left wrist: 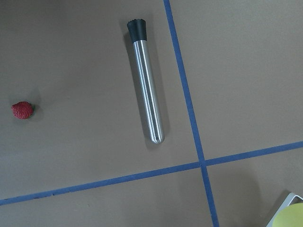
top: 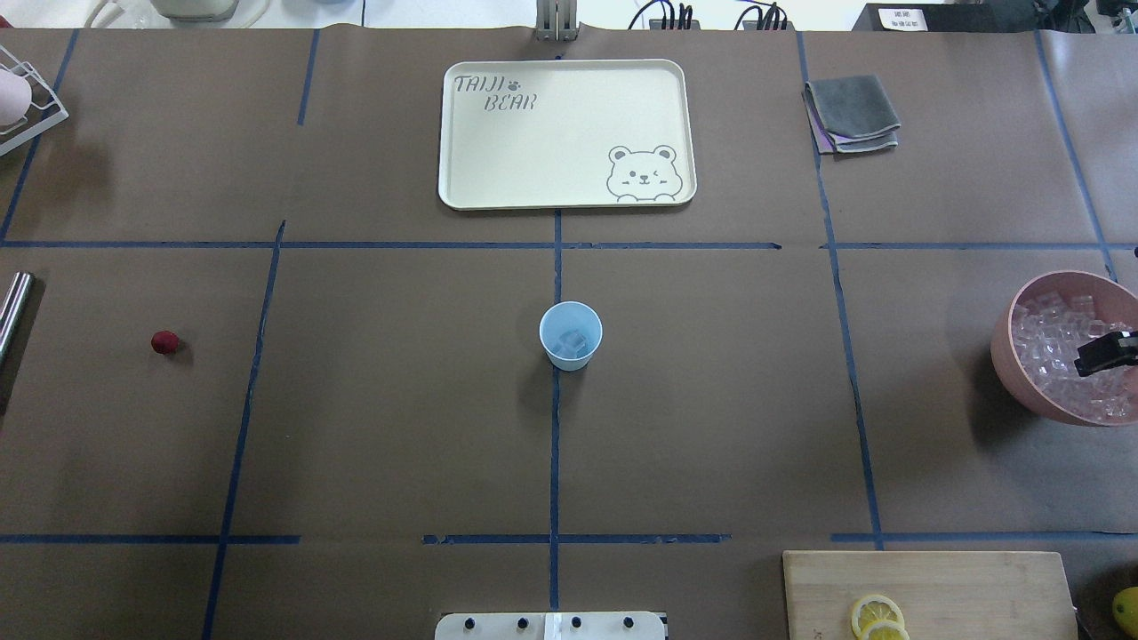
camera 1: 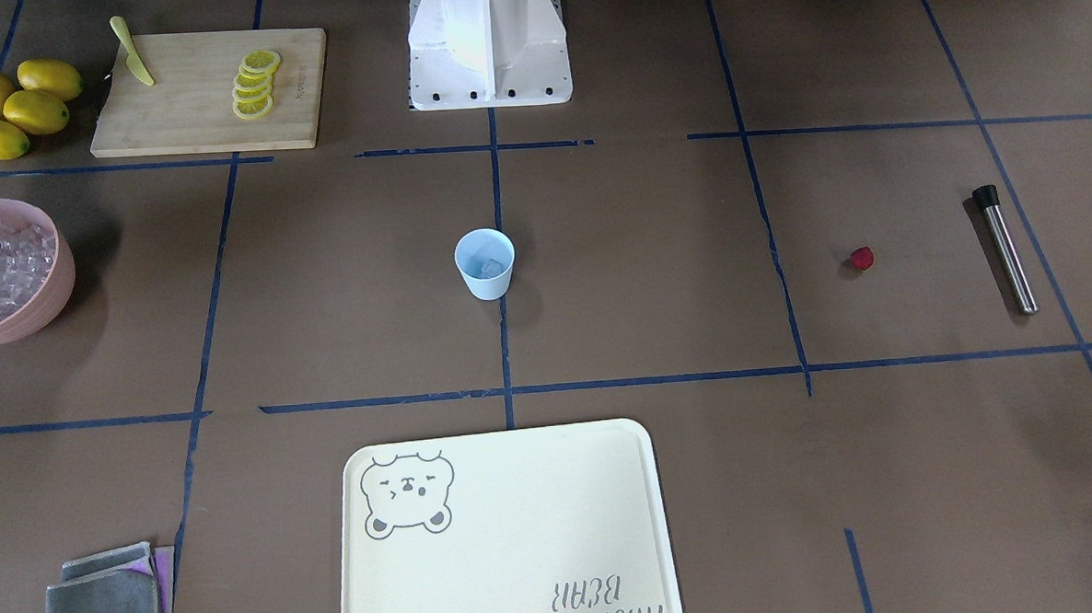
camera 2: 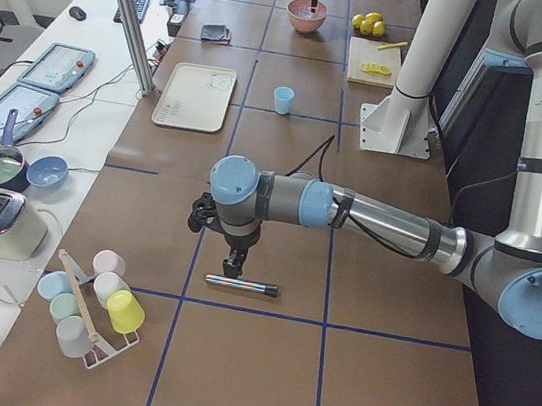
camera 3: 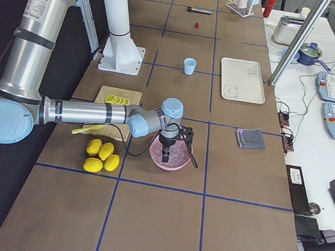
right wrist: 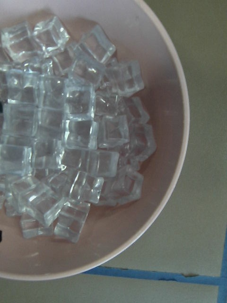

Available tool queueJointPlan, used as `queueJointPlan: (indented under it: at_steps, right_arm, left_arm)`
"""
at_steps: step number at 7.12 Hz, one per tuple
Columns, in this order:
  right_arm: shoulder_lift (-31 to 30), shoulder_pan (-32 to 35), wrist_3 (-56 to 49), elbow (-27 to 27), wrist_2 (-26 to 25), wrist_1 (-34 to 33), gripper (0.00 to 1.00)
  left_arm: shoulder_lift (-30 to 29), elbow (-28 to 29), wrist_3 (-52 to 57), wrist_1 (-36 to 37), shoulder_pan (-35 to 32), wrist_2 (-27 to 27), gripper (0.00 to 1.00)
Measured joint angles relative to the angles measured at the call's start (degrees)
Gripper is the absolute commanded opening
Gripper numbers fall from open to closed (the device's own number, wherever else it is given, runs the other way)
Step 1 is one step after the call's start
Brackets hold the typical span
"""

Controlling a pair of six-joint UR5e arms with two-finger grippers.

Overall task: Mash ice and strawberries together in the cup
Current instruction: 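Grasp a third ice cube from the bowl with the right gripper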

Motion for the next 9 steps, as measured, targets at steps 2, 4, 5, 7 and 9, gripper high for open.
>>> queueJointPlan:
  at_steps: [2, 4, 5, 7, 9]
  right_arm:
    - [0.4, -0.2, 0.1, -0.3, -0.1, 0.0, 0.19]
    - [0.5, -0.2, 0.1, -0.3, -0.3, 0.0, 0.00]
    - [0.8, -0.2, 0.1, 0.2, -0.3, 0.0, 0.00]
    - [2.6, -0.1, 2.0, 4.3, -0.3, 0.0, 0.00]
    - [8.2, -2.7, 15.3, 8.7, 0.3, -0.1, 0.00]
  left_arm:
    - [0.1, 0.0, 0.0, 0.0, 0.0, 0.0, 1.00]
    - [0.2, 0.0, 0.0, 0.0, 0.0, 0.0, 1.00]
    - [0.2, 0.0, 0.0, 0.0, 0.0, 0.0, 1.00]
    - [0.2, 0.0, 0.0, -0.1, 0.0, -0.1, 1.00]
    - [0.2, -0.1, 0.0, -0.1, 0.0, -0.1, 1.00]
